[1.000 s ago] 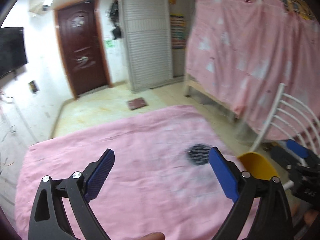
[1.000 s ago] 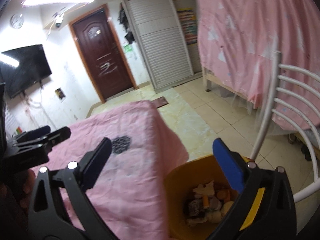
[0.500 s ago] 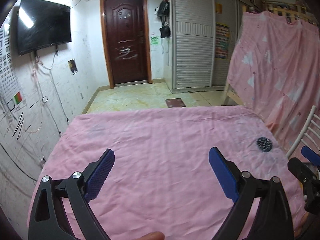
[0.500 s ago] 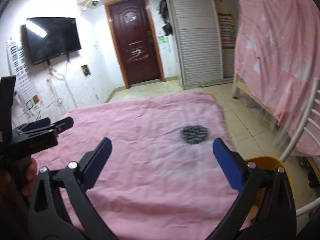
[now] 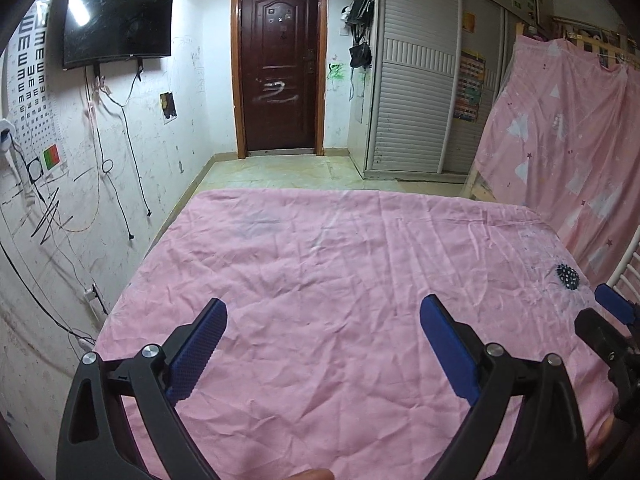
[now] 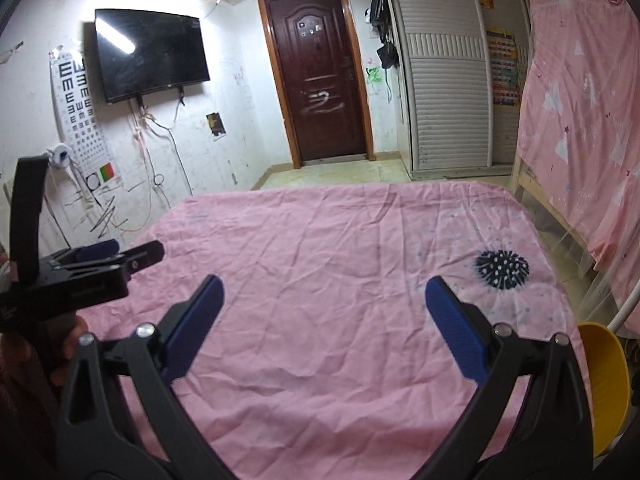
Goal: Collect trash
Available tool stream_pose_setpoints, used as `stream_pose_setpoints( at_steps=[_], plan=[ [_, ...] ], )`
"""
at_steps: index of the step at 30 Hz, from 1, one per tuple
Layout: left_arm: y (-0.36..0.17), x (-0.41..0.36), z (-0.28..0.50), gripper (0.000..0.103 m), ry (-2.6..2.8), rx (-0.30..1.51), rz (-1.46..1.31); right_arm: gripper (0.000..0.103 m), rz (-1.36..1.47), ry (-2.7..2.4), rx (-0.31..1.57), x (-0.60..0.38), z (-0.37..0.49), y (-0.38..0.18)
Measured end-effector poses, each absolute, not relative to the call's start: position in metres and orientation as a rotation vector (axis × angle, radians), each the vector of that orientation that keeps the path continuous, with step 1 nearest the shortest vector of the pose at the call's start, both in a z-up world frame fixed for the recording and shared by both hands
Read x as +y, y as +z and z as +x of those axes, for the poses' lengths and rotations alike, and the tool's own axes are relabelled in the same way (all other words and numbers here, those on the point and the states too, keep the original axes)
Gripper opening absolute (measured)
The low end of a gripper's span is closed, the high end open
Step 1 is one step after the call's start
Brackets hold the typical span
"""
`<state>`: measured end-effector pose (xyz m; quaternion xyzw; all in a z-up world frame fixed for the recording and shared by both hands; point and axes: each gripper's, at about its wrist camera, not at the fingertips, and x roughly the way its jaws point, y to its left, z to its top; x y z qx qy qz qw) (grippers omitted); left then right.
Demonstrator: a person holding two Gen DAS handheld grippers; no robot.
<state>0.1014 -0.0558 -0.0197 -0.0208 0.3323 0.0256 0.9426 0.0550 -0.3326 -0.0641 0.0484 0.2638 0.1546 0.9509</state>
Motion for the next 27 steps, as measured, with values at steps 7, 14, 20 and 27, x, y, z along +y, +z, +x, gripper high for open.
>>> stream_pose_setpoints(
  at_steps=[7, 14, 20, 27],
  plan=[
    [-0.030, -0.045, 0.104, 0.090, 0.065, 0.694, -0.058, 0.097, 0.105, 0.315, 0.549, -0.332, 0.062, -0.067],
    [-0.032, -0.041, 0.104, 0.090, 0.057, 0.698, -0.072, 0.097, 0.106, 0.316, 0.550, -0.332, 0.061, -0.067],
    [-0.033, -0.041, 0.104, 0.090, 0.056, 0.700, -0.074, 0.097, 0.113, 0.317, 0.554, -0.333, 0.062, -0.068],
    [-0.033, -0.041, 0.104, 0.090, 0.056, 0.703, -0.074, 0.097, 0.120, 0.317, 0.557, -0.334, 0.063, -0.070]
  ],
)
